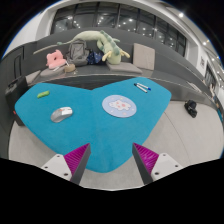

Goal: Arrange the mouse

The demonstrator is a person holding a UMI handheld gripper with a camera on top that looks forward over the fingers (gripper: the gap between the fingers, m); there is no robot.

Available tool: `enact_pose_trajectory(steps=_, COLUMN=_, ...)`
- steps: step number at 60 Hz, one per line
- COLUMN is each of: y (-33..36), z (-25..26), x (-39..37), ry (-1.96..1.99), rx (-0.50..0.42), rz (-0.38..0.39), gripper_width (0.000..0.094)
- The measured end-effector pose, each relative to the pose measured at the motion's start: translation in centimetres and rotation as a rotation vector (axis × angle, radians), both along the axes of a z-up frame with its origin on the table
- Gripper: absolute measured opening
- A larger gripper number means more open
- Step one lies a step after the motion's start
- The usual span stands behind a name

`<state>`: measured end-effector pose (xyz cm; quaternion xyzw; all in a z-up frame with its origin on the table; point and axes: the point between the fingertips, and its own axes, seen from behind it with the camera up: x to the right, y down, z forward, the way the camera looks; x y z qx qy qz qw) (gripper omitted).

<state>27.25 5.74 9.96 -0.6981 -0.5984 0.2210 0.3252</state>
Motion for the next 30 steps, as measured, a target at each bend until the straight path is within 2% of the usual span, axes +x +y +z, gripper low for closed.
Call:
enact_pose_trajectory(steps=7, y=-2.4, z=0.1, x=-0.7, ry=0.015, rx=-0.012, rz=0.034, gripper_width=0.0857)
enact_pose_trajectory(steps=24, y=-15.6, z=-0.4, x=-4.5, ry=0.057, rx=-0.081, rz=0.119, gripper_width=0.0858)
enact_pose_trajectory(steps=30, y=-19.4, z=-0.9, x=-5.6, ry=0.069, rx=-0.076, rz=0.158, gripper_width=0.0858)
